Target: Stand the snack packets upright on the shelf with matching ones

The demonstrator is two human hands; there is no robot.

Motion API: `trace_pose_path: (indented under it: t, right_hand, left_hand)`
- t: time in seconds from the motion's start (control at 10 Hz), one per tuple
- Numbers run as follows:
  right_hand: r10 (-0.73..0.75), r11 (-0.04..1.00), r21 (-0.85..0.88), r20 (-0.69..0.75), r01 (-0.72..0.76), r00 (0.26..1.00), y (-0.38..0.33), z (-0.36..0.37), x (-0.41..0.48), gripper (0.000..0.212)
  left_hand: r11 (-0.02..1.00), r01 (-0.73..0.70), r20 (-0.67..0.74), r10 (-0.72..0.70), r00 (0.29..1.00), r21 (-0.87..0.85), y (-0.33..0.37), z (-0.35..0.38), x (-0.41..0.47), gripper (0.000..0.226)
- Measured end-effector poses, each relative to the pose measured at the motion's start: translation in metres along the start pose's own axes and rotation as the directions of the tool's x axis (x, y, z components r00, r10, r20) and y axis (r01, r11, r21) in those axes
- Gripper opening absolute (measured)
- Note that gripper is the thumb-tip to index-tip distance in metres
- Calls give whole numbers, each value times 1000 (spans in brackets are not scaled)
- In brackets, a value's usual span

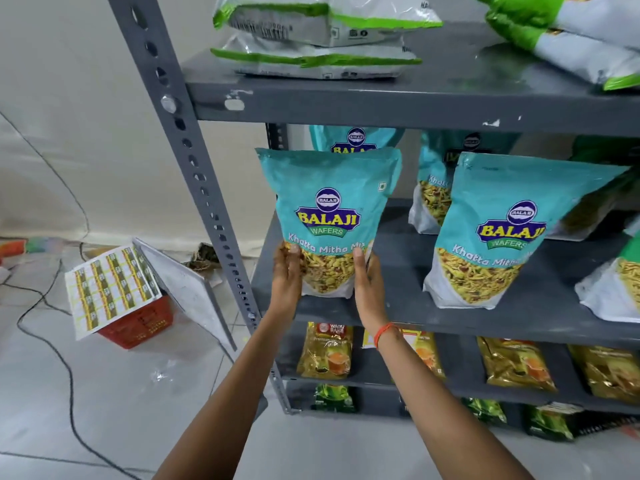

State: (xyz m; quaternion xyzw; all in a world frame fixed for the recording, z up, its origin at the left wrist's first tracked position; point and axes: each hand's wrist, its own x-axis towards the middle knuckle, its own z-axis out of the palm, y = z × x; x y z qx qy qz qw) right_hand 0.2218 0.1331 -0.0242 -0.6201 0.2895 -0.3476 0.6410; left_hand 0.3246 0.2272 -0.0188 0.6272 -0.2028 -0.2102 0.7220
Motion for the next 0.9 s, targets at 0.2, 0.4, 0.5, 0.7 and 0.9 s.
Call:
trace_pose_path:
  t: [0.2, 0.4, 0.5, 0.7, 0.9]
  right_hand:
    - [19, 1000, -8, -8, -19, 1000, 2, -18, 2, 38]
    - [43, 999, -3, 34, -43, 998, 5, -20, 3, 37]
    - [56, 998, 2, 43, -56, 998, 4, -22, 4, 33]
    - [41, 999, -8, 19, -40, 999, 4, -31, 4, 40]
    - [45, 997, -70, 41, -42, 998, -11, -41, -3, 48]
  left_hand:
    - [999, -40, 71, 41, 997, -13, -3, 9, -4, 27]
    - [1000, 4, 18, -4, 1000, 19, -2, 8, -4, 20]
    - [999, 34, 27, -34, 999, 15, -3, 9, -2, 30]
    - [997, 67, 63, -70, 996, 48, -1, 17, -6, 37]
    - [986, 117, 13, -120, 993, 119, 16, 27, -19, 48]
